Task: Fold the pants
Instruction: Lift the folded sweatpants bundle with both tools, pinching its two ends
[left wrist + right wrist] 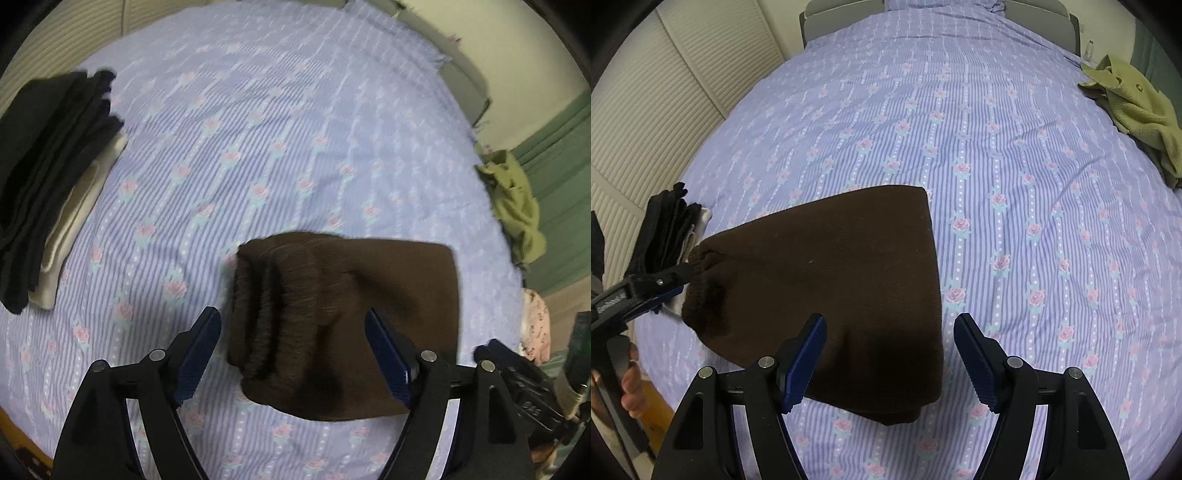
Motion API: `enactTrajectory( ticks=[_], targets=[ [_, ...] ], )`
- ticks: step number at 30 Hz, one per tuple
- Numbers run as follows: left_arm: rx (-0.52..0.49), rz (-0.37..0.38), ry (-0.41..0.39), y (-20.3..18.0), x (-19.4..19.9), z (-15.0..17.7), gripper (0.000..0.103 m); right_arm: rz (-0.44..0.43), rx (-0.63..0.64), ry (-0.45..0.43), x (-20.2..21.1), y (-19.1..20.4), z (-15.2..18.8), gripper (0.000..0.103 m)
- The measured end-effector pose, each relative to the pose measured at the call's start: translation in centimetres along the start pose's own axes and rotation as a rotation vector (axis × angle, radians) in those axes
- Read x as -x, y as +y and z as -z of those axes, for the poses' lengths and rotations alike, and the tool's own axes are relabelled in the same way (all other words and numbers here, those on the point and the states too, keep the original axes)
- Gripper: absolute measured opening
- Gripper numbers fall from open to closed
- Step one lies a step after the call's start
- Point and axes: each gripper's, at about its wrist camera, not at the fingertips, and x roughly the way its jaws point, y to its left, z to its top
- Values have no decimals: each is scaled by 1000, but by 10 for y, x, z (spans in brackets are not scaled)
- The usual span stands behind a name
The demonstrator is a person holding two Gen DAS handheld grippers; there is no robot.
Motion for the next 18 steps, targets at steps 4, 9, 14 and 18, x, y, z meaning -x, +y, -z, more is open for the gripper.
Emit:
enactTrajectory(
  ticks=[4,9,14,18],
  targets=[
    [7,-9,42,6,-16,4,80,6,-24,13,-10,-8,0,72],
    [-12,-2,77,12,-31,10,80,3,-50,20,-26,-17,2,72],
    [-18,26,95,22,-42,13,85,-5,-87,66,-48,-26,6,72],
    [28,84,129,38,-57,12,89,1,-83,95,-63,-24,6,72]
  ],
)
